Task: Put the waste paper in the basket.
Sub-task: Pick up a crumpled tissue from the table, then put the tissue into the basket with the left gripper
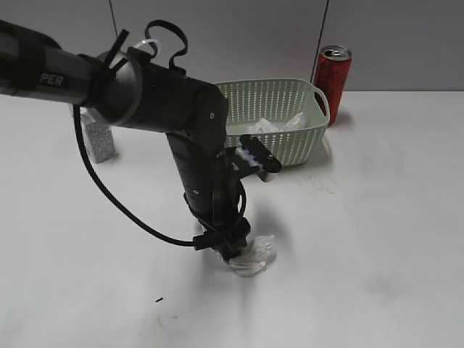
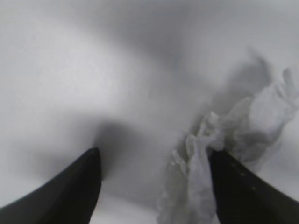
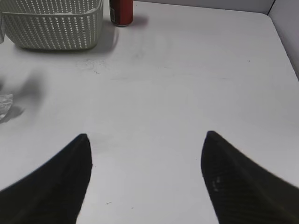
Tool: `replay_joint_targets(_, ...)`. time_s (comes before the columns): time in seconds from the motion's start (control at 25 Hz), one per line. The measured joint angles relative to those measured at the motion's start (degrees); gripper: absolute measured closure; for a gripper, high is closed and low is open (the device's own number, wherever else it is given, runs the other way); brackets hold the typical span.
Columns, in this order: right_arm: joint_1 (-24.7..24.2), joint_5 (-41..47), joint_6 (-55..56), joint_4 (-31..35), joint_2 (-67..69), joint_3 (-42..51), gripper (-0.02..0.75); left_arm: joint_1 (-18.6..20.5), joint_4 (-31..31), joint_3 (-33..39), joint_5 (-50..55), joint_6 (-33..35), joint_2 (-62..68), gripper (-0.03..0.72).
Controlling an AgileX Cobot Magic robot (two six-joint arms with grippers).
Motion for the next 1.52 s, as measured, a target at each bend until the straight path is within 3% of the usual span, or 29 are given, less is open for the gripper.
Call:
replay_joint_targets(0.12,0.00,0.00,0.00,0.00,0.00,0.00,0.186,0.00,0.00,0.00,-0.11,0.00,0.11,0.347)
replay_joint_targets(0.24,0.00,0.00,0.00,0.00,0.00,0.00,0.188,-0.12,-0.42,0.00,0.20,0.00,0.21,0.606)
replay_joint_targets(0.32,0.00,0.06,0.00,0.00,0.00,0.00,0.199,-0.24,-0.50,-0.02,0.37,-0.05,0.21,0.663)
replay_joint_targets(0.6,0.00,0.06,0.06,0.00,0.00,0.00,0.231,-0.18,5.29,-4.28,5.33,-0.05,-1.89,0.686)
replay_joint_targets(0.84,0.00,0.06,0.06,0.00,0.00,0.00,0.237,0.55,10.04,-16.85,4.78,-0.05,-6.76,0.686)
replay_joint_targets(1.0,0.00,0.06,0.01,0.00,0.00,0.00,0.237,2.64,11.86,-22.34,-3.79,-0.05,-6.98,0.687)
replay_joint_targets(1.24,0.00,0.06,0.01,0.00,0.00,0.00,0.199,6.29,12.63,-22.88,-19.33,-0.52,-4.06,0.687)
replay_joint_targets(1.44,0.00,0.06,0.07,0.00,0.00,0.01,0.152,6.61,13.07,-22.88,-23.99,-0.58,2.41,0.682)
replay_joint_targets(1.52,0.00,0.06,0.07,0.00,0.00,0.01,0.152,6.61,12.90,-22.88,-23.13,-0.63,4.38,0.638)
